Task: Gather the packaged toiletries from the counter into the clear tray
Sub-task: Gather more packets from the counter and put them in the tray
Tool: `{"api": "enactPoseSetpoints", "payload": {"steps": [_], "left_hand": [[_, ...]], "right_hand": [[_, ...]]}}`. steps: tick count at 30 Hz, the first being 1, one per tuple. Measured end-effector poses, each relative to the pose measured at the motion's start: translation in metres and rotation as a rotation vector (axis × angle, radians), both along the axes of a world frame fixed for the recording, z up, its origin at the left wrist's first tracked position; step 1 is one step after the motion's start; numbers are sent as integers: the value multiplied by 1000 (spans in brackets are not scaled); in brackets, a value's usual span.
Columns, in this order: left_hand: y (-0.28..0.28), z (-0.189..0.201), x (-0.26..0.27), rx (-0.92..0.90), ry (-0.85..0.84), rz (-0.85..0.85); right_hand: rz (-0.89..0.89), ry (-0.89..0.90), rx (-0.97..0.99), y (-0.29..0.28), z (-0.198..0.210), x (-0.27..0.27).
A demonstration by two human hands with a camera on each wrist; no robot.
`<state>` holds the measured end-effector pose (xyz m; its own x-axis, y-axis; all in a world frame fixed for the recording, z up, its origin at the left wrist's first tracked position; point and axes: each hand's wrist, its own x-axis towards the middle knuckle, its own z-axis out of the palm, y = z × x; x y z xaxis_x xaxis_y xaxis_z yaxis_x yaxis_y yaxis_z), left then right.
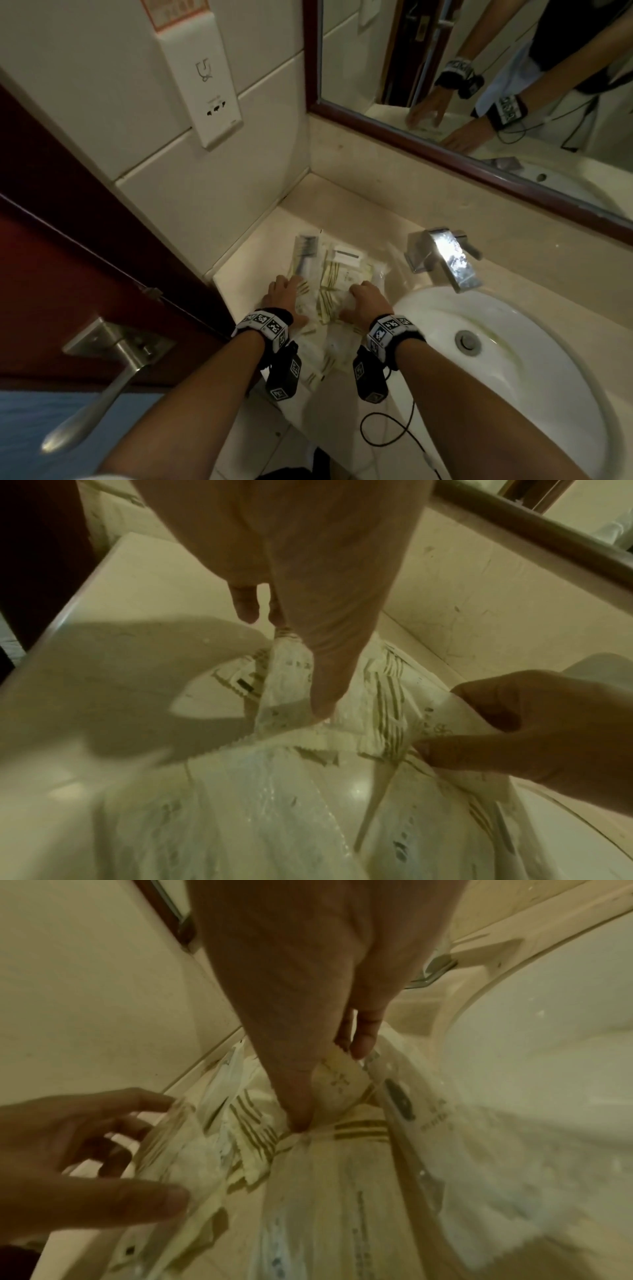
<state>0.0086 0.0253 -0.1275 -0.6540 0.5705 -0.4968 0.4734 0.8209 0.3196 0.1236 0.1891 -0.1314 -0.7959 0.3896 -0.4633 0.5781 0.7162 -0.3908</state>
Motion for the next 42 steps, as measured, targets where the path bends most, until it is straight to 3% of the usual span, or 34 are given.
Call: {"api": "enactPoseSetpoints", "payload": {"steps": [7,13,20,30,42], "left_hand": [[0,16,-12,-137,35,48],[6,50,-13,6,-9,217],[37,91,19,133,-1,149],[125,127,135,219,7,-83],[229,134,324,292,-74,-402]], "right_hand": [[-94,108,-151,10,22,3],[-168,224,-155,25,51,16],[-242,360,-249,48,85,66],[-495,476,-131,104,122,232],[-908,456,-77,148,115,460]]}}
